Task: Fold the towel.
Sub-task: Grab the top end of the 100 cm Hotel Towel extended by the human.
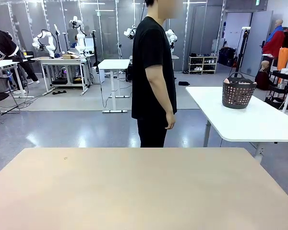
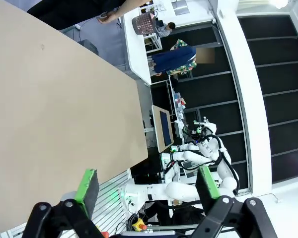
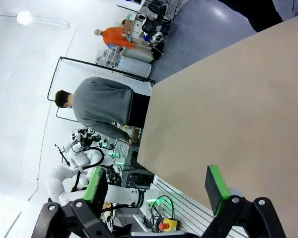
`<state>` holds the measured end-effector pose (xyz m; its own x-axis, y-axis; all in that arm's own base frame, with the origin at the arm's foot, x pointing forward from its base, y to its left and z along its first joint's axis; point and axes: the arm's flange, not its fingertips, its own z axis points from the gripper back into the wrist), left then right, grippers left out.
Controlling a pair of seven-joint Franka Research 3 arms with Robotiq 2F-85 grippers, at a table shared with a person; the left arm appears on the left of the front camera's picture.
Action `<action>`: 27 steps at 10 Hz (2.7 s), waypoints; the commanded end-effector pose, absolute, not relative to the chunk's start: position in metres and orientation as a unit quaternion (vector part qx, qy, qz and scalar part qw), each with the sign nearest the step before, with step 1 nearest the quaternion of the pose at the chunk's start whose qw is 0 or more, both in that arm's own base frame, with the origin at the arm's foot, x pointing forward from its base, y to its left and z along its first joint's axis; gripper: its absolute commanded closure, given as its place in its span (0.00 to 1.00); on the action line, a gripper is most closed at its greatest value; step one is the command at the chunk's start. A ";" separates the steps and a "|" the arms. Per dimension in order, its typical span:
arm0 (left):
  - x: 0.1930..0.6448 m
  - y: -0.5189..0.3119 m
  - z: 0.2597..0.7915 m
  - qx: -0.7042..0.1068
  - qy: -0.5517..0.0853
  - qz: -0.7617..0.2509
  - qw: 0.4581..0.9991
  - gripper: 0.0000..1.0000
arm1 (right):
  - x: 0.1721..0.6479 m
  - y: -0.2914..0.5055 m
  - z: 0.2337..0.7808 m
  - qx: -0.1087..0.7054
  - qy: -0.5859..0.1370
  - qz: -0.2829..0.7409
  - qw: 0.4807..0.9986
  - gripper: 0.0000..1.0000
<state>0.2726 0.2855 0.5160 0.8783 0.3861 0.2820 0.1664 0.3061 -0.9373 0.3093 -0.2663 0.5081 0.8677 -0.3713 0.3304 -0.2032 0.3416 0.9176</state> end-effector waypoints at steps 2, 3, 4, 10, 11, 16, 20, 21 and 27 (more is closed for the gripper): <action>0.269 0.285 0.517 -0.589 -0.242 0.063 0.769 0.00 | 0.308 -0.267 0.512 0.571 -0.249 -0.050 0.780 0.00; 0.269 0.285 0.517 -0.589 -0.242 0.063 0.769 0.00 | 0.308 -0.267 0.512 0.571 -0.249 -0.050 0.780 0.00; 0.269 0.285 0.517 -0.589 -0.242 0.063 0.769 0.00 | 0.308 -0.267 0.512 0.571 -0.249 -0.050 0.780 0.00; 0.269 0.285 0.517 -0.589 -0.242 0.063 0.769 0.00 | 0.308 -0.267 0.512 0.571 -0.249 -0.050 0.780 0.00; 0.269 0.285 0.517 -0.589 -0.242 0.063 0.769 0.00 | 0.308 -0.267 0.512 0.571 -0.249 -0.050 0.780 0.00; 0.269 0.285 0.517 -0.589 -0.242 0.063 0.769 0.00 | 0.308 -0.267 0.512 0.571 -0.249 -0.050 0.780 0.00; 0.269 0.285 0.517 -0.589 -0.242 0.063 0.769 0.00 | 0.308 -0.267 0.512 0.571 -0.249 -0.050 0.780 0.00; 0.269 0.285 0.517 -0.589 -0.242 0.063 0.769 0.00 | 0.308 -0.267 0.512 0.571 -0.249 -0.050 0.780 0.00; 0.269 0.285 0.517 -0.589 -0.242 0.063 0.769 0.00 | 0.308 -0.267 0.512 0.571 -0.249 -0.050 0.780 0.00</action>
